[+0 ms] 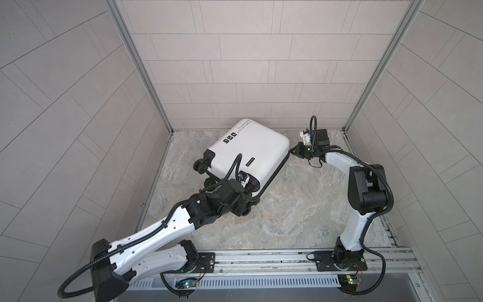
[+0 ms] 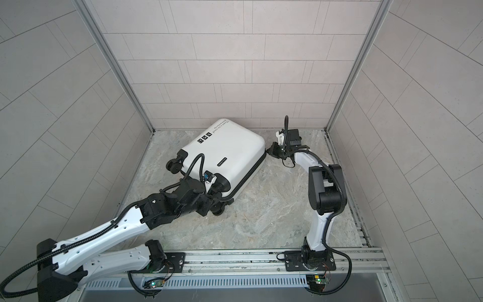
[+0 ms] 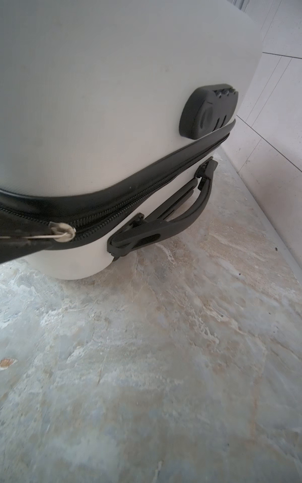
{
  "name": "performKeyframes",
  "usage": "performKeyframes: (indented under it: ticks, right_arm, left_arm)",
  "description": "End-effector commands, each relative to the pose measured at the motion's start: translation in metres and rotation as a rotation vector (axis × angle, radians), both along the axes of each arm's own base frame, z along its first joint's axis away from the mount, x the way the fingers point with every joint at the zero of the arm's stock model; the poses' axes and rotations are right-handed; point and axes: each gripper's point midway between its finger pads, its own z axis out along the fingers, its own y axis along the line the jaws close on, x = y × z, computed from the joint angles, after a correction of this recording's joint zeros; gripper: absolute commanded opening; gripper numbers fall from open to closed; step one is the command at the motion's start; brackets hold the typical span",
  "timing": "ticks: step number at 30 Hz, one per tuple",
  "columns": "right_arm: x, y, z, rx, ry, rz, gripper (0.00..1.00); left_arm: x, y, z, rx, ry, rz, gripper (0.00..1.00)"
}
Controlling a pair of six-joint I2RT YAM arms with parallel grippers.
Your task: Pack the luggage
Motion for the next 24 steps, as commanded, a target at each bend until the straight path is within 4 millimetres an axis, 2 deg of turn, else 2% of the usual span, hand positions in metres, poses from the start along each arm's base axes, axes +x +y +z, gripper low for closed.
performKeyframes:
  ticks: [1, 2, 5, 8, 11, 14, 17, 24]
  right_arm:
    - [0.021, -0.052, 0.006, -0.093, -0.072, -0.157, 0.23]
    - [0.018, -0.053, 0.007, -0.099, -0.072, -0.163, 0.33]
    - [0.01, -0.06, 0.008, -0.118, -0.067, -0.195, 0.54]
    - [0.003, -0.064, 0.016, -0.116, -0.078, -0.22, 0.65]
    - [0.0, -0.059, 0.031, -0.079, -0.112, -0.217, 0.71]
    - [-0.002, -0.049, 0.052, -0.033, -0.152, -0.199, 0.75]
    - [-0.004, -0.032, 0.074, -0.007, -0.189, -0.159, 0.78]
    - [-0.003, 0.031, 0.107, 0.004, -0.222, -0.003, 0.82]
  left_arm:
    - [-0.003, 0.023, 0.014, 0.0, -0.006, 0.075, 0.07]
    - [-0.002, 0.024, 0.015, -0.001, -0.006, 0.078, 0.2]
    - [-0.002, 0.026, 0.023, -0.017, -0.008, 0.09, 0.53]
    - [0.0, 0.029, 0.035, -0.055, -0.017, 0.118, 0.78]
    - [0.004, 0.037, 0.053, -0.134, -0.041, 0.175, 1.0]
    - [0.012, 0.053, 0.068, -0.235, -0.061, 0.287, 1.0]
    - [0.025, 0.07, 0.07, -0.337, -0.045, 0.407, 1.0]
    - [0.056, 0.095, 0.065, -0.603, -0.025, 0.605, 1.0]
